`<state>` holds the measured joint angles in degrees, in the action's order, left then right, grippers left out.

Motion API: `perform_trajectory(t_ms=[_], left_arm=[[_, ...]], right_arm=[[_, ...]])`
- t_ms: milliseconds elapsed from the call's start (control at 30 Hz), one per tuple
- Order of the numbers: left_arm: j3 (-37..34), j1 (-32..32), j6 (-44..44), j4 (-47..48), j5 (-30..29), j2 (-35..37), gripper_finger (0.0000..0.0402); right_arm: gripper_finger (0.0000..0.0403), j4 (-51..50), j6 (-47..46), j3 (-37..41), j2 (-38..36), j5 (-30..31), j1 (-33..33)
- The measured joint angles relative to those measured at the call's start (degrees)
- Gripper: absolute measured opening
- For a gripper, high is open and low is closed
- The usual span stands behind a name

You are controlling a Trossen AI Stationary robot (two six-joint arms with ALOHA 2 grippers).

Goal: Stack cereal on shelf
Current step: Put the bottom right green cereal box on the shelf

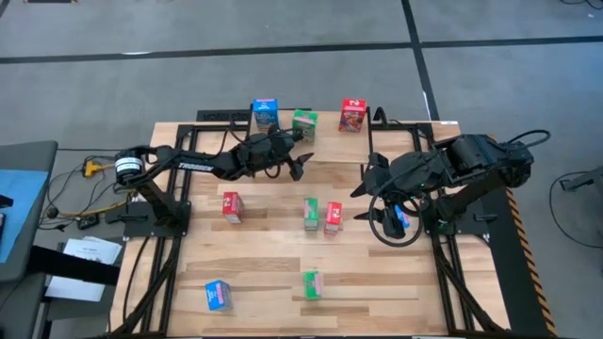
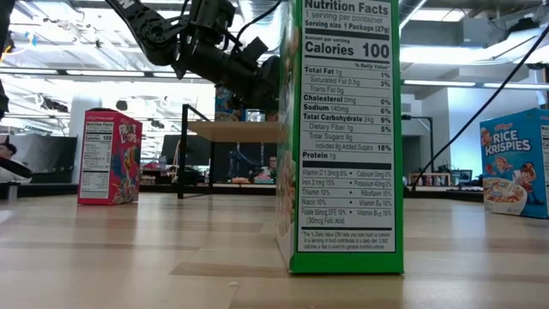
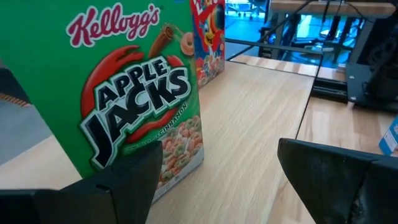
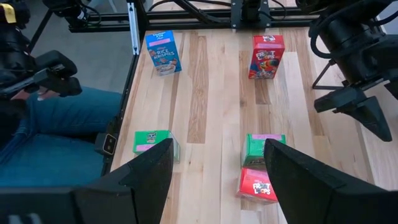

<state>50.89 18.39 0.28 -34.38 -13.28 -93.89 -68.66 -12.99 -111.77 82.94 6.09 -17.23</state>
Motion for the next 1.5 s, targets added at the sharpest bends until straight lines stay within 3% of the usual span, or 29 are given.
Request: perform_trajectory(t_ms=[400,633,1000,1500], left_arm=[[0.0,-2.7,-0.7,2.4,3.5,2.6,0.0311],[0.0,-5.1,-0.5,10.7,3.4,11.3,0.0311],[0.0,-9.5,-0.5,26.1,0.4,28.4,0.0311],[0.1,-14.4,-0.5,35.5,0.3,36.8,0.0311]], right_arm=[[0.0276,0.0,0.0,0.0,0.0,0.0,0.0],[0.0276,-0.1,0.5,0.0,1.6,3.3,1.2],[0.0276,7.4,12.1,-0.1,7.2,7.3,6.1],[0.0276,12.2,22.7,0.0,14.9,7.7,15.2]])
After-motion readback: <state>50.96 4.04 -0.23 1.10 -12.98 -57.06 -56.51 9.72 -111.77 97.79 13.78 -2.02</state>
